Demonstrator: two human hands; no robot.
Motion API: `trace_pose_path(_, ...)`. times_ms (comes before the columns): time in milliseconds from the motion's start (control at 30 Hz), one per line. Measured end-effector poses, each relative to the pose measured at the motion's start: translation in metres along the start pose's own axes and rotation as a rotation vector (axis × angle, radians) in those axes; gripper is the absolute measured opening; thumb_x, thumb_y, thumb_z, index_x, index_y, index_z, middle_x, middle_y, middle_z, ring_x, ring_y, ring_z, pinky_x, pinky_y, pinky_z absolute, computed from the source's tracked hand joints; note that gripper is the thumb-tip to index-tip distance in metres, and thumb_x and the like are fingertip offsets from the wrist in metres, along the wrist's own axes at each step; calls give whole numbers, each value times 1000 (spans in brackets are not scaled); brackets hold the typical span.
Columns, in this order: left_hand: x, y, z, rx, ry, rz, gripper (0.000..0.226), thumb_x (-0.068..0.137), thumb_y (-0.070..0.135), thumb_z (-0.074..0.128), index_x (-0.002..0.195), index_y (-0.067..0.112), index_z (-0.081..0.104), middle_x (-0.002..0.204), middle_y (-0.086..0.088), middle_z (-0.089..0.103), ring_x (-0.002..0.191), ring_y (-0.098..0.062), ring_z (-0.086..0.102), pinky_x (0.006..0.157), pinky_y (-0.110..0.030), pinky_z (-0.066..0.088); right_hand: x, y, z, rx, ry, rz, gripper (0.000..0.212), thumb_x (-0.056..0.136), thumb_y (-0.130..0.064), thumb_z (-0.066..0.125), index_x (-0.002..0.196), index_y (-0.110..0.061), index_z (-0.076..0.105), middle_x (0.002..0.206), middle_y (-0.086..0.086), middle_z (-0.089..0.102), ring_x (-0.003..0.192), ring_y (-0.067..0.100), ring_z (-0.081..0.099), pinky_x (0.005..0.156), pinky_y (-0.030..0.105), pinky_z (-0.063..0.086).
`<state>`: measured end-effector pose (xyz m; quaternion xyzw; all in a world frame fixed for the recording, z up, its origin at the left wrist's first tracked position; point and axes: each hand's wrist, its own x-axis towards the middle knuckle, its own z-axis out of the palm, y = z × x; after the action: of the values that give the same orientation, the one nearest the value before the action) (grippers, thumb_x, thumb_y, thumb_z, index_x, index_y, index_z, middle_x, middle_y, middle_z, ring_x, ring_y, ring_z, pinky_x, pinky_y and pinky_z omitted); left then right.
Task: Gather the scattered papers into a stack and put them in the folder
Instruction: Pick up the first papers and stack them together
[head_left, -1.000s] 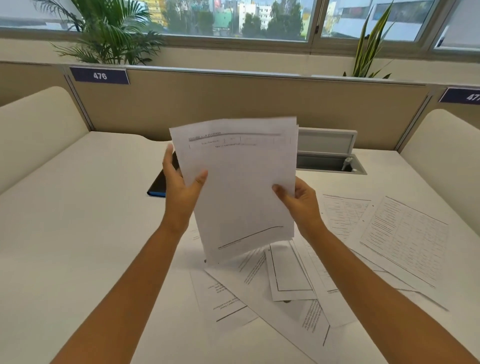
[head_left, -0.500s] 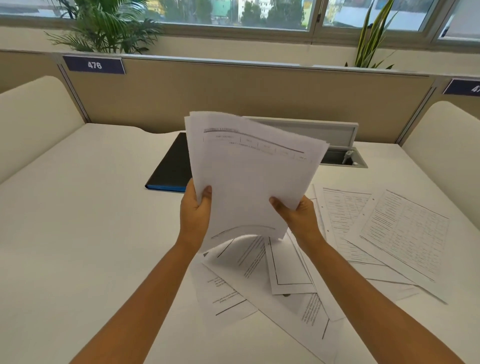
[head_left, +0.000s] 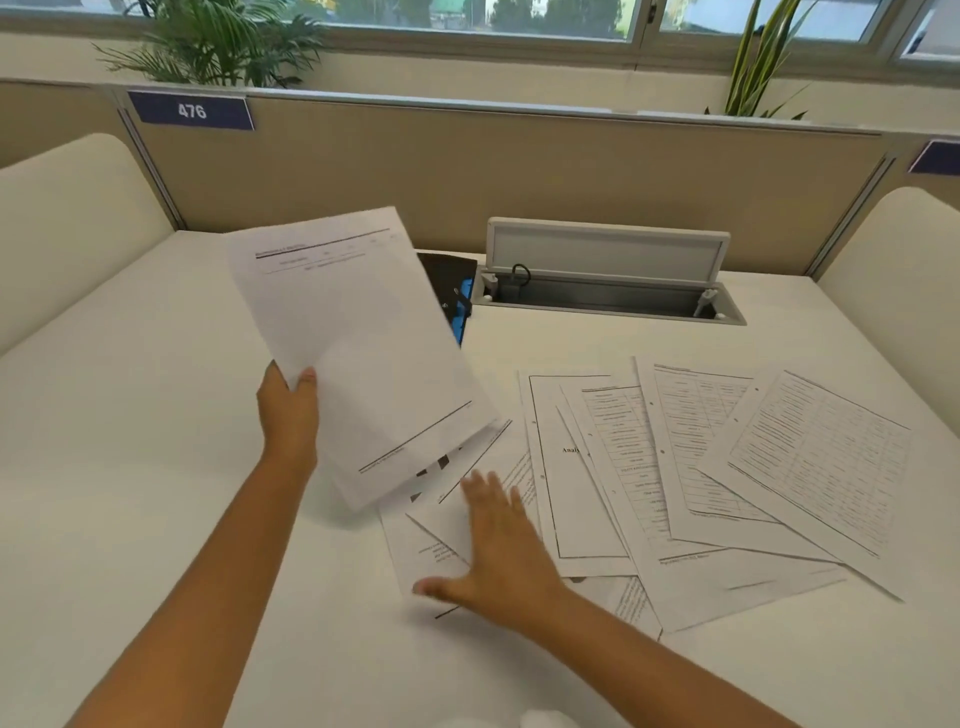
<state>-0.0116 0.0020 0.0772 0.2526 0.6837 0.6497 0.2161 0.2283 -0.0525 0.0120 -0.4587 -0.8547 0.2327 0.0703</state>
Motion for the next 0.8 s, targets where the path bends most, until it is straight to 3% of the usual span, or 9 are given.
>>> trace_pose_path(133, 6, -9, -17, 44, -50, -72, 37, 91, 6, 47, 128, 5, 47, 130, -15, 54, 116, -31, 53, 98, -39, 43, 4, -10, 18, -115, -162, -21, 126, 63, -79, 51, 143, -14, -19, 155, 5, -23, 139, 21, -29, 112, 39, -20)
trace_pose_path(267, 9, -29, -49, 144, -127, -161, 41, 90, 1, 45, 131, 4, 45, 133, -19, 51, 116, -33, 51, 95, -37, 39, 11, 2, 13, -78, -135, 46, 120, 66, -76, 52, 146, -12, -11, 156, 4, -15, 141, 19, -22, 116, 38, -14)
trace_pose_path(400, 11, -50, -88, 231, -195, -299, 42, 90, -2, 44, 133, 3, 42, 134, -24, 48, 103, -26, 48, 90, -41, 38, 16, 14, 7, -56, -132, 51, 91, 85, -60, 42, 147, -14, -6, 157, 2, -10, 143, 16, -14, 115, 32, -11)
trace_pose_path(533, 9, -62, -115, 366, -295, -443, 40, 91, 4, 47, 131, 5, 44, 129, -25, 51, 100, -31, 51, 91, -48, 41, 17, 11, 0, 147, 5, 106, 51, 99, -34, 31, 146, -19, 19, 156, 1, 16, 144, 16, 9, 115, 27, 5)
trace_pose_path(600, 6, -67, -121, 405, -286, -456, 38, 91, 5, 49, 128, 4, 46, 127, -27, 52, 98, -33, 53, 90, -51, 42, 17, 7, -6, 324, 81, 185, 43, 99, -32, 30, 140, -20, 34, 146, 1, 40, 137, 20, 32, 109, 29, 26)
trace_pose_path(667, 3, -70, -120, 444, -269, -422, 36, 90, 5, 50, 126, 2, 48, 124, -29, 54, 95, -33, 53, 86, -49, 44, 18, 5, -13, 512, 149, 263, 36, 99, -33, 31, 123, -18, 52, 114, 1, 63, 109, 23, 58, 79, 24, 45)
trace_pose_path(733, -2, -70, -113, 467, -259, -362, 34, 89, 5, 52, 123, 0, 50, 121, -29, 55, 92, -32, 54, 80, -42, 44, 21, 4, -21, 663, 206, 329, 33, 98, -34, 33, 111, -16, 58, 92, -2, 65, 89, 19, 62, 62, 11, 41)
trace_pose_path(800, -6, -69, -101, 509, -260, -295, 33, 88, 6, 54, 120, -2, 51, 120, -29, 55, 95, -35, 55, 80, -42, 44, 22, 3, -33, 795, 237, 380, 35, 98, -33, 35, 121, -16, 55, 88, -15, 56, 89, 8, 56, 69, 4, 39)
